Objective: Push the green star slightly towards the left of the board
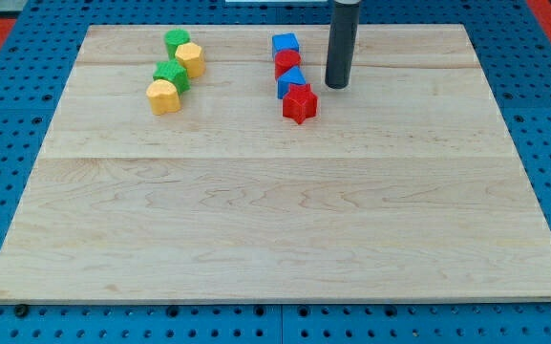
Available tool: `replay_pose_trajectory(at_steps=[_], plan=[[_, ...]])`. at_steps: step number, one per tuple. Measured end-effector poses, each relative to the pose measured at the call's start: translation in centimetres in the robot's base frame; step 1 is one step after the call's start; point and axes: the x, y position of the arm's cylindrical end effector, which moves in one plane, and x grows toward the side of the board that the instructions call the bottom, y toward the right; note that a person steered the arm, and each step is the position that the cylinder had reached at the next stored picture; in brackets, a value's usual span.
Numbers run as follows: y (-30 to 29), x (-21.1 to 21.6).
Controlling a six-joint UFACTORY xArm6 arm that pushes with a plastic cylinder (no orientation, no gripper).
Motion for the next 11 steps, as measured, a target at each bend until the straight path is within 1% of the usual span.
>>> replay_pose_trajectory(at_steps=[1,2,3,4,5,6,7,8,9,10,11], plan=[[0.9,0.0],[3.4,-2.0],[5.3,-6.0],[3.9,-10.8],[3.7,-12.6],[-0.9,-12.5],[-8.9,-12.5],[-14.1,-12.5],[-16.0,-10.6],[-16.0,-7.4],[-17.6,-5.7]])
